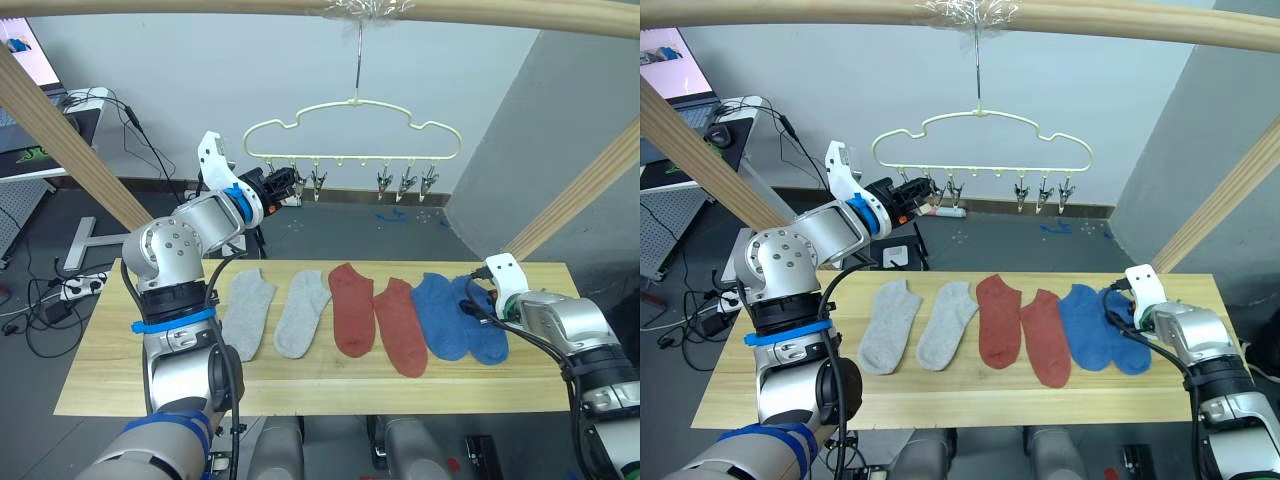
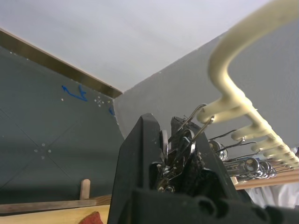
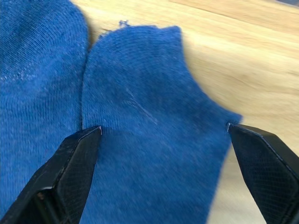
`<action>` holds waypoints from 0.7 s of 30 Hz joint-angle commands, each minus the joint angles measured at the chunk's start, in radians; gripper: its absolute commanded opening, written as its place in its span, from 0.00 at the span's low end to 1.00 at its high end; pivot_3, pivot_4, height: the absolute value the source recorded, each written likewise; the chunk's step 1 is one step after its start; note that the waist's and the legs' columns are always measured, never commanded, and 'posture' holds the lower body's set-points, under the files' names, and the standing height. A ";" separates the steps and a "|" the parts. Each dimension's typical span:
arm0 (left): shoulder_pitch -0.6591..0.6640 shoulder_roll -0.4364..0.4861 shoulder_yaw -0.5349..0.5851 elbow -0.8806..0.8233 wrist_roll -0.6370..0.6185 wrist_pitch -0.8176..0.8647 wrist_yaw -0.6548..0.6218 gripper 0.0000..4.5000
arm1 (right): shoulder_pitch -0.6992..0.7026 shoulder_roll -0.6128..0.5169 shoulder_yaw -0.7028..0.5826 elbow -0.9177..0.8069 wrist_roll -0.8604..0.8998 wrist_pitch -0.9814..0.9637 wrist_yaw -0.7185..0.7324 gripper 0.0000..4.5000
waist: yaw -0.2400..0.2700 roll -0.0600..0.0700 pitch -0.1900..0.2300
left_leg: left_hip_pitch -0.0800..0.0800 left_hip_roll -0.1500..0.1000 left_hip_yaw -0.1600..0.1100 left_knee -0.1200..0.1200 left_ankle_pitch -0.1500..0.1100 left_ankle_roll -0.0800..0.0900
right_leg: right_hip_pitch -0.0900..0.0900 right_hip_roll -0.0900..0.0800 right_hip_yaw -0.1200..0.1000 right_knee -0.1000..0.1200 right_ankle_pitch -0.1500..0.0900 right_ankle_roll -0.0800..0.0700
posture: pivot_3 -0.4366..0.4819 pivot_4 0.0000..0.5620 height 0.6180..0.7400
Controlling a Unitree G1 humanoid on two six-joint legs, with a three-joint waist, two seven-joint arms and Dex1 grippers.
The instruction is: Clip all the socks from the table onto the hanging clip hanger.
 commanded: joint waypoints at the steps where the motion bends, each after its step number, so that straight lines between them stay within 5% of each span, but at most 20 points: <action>1: -0.020 0.011 0.000 -0.043 -0.026 0.006 -0.005 0.06 | -0.022 0.015 -0.031 0.082 -0.041 -0.034 0.029 1.00 | 0.001 0.000 0.000 | 0.000 0.000 0.000 0.000 0.000 0.000 | 0.000 0.000 0.000 0.000 0.000 0.000 | 0.54 0.51 1.00; 6: -0.019 0.018 0.003 -0.041 -0.027 0.013 -0.007 0.06 | -0.032 0.039 -0.060 0.154 -0.060 -0.040 0.061 1.00 | 0.002 -0.001 0.000 | 0.000 0.000 0.000 0.000 0.000 0.000 | 0.000 0.000 0.000 0.000 0.000 0.000 | 0.57 0.50 1.00; 9: -0.017 0.019 0.003 -0.044 -0.026 0.016 -0.007 0.06 | -0.033 0.046 -0.071 0.167 -0.076 -0.046 0.074 0.88 | 0.002 -0.001 0.000 | 0.000 0.000 0.000 0.000 0.000 0.000 | 0.000 0.000 0.000 0.000 0.001 0.002 | 0.57 0.50 1.00; 20: -0.009 0.023 0.021 -0.035 -0.043 0.043 -0.013 0.06 | -0.010 0.062 -0.082 0.138 -0.122 -0.038 0.106 0.01 | 0.004 -0.001 0.000 | 0.000 0.000 0.000 0.001 0.000 0.000 | 0.001 0.000 0.000 0.000 0.002 0.002 | 0.57 0.49 1.00; 21: -0.010 0.023 0.026 -0.030 -0.048 0.050 -0.013 0.06 | -0.006 0.062 -0.081 0.130 -0.125 -0.040 0.111 0.01 | 0.004 -0.001 0.000 | 0.000 0.000 0.000 0.001 0.000 0.000 | 0.001 0.000 0.000 0.000 0.002 0.002 | 0.57 0.49 1.00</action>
